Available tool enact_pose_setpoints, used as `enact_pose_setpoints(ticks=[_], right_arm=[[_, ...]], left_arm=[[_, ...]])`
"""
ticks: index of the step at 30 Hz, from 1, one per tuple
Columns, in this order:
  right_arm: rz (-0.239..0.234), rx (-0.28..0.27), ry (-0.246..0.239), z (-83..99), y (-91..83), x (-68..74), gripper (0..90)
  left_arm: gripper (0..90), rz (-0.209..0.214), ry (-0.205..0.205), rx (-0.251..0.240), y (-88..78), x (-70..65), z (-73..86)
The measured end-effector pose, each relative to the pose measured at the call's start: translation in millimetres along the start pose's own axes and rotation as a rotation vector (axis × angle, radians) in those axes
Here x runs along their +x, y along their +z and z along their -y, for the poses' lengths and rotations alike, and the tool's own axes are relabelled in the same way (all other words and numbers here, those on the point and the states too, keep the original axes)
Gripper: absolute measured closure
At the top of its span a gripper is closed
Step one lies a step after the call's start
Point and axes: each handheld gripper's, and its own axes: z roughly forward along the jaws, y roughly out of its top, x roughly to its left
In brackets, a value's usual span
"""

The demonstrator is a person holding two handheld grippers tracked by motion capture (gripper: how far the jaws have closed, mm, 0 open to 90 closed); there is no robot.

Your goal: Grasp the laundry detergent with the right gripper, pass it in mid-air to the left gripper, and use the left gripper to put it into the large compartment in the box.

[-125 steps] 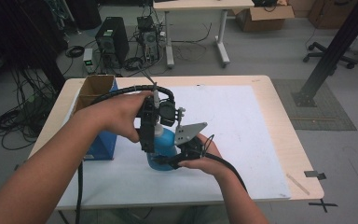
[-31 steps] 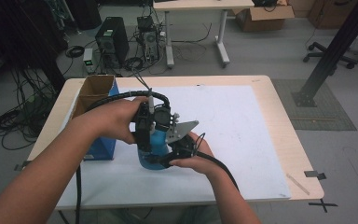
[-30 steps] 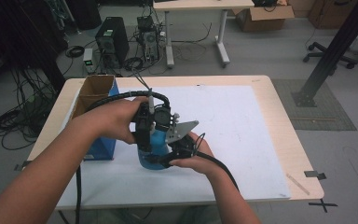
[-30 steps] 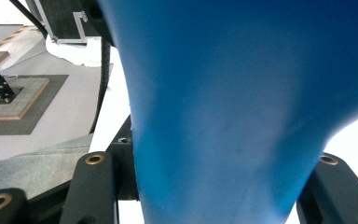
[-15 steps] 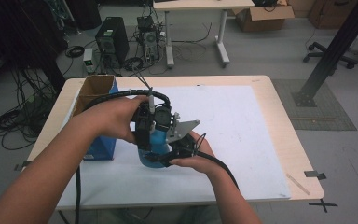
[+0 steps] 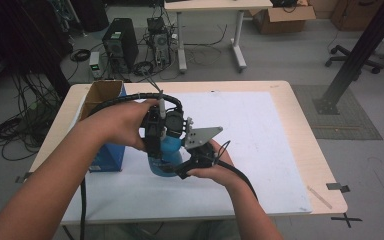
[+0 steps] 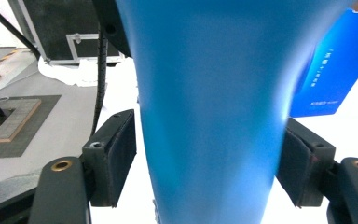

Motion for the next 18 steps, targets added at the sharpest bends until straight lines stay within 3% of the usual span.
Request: enact_pose_setpoints(ticks=[7, 13, 18], right_arm=[[0.002, -0.008, 0.015, 1.5, -2.7, -0.2, 22.4], [0.021, -0.022, 0.02, 4.0, -6.2, 0.7, 12.1], [0.016, -0.014, 0.027, 4.6, -9.8, 0.1, 5.3]], left_arm=[[38.9, -0.002, 0.004, -0.001, -4.7, -1.2, -3.2], [38.9, -0.001, -0.001, -0.007, -6.4, -0.6, -4.0], [38.9, 0.009, -0.024, 0.011, -6.6, 0.7, -5.2]])
